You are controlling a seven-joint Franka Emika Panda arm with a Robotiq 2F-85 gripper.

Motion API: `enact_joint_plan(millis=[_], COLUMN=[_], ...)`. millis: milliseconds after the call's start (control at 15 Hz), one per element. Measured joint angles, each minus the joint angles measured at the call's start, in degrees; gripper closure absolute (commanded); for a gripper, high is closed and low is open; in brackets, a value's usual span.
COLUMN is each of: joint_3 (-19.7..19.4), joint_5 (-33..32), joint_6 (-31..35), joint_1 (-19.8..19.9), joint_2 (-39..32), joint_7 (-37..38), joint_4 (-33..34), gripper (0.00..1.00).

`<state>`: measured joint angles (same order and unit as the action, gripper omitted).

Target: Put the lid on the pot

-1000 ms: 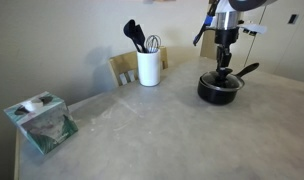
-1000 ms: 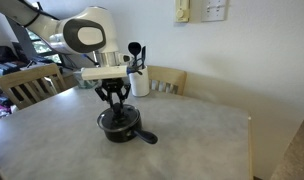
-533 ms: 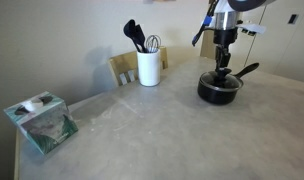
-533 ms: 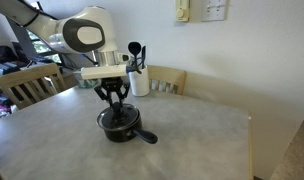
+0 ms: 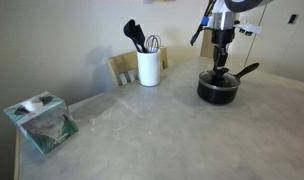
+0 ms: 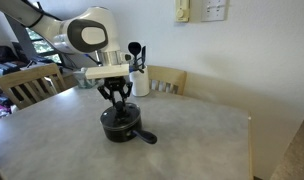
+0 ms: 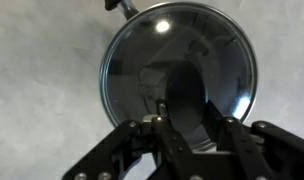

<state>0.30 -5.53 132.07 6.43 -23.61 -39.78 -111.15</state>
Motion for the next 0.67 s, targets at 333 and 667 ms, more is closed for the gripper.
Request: enact_joint_plan(millis=[333, 667], joint_3=[0.0, 0.0], joint_5=[0.0, 0.0], joint_6=[0.0, 0.0], joint_1=[0.0, 0.0], joint_2=[-1.3, -1.3], joint_7=[0.0, 0.0], joint_4=[1.0, 0.8], gripper=[0.87, 0.22])
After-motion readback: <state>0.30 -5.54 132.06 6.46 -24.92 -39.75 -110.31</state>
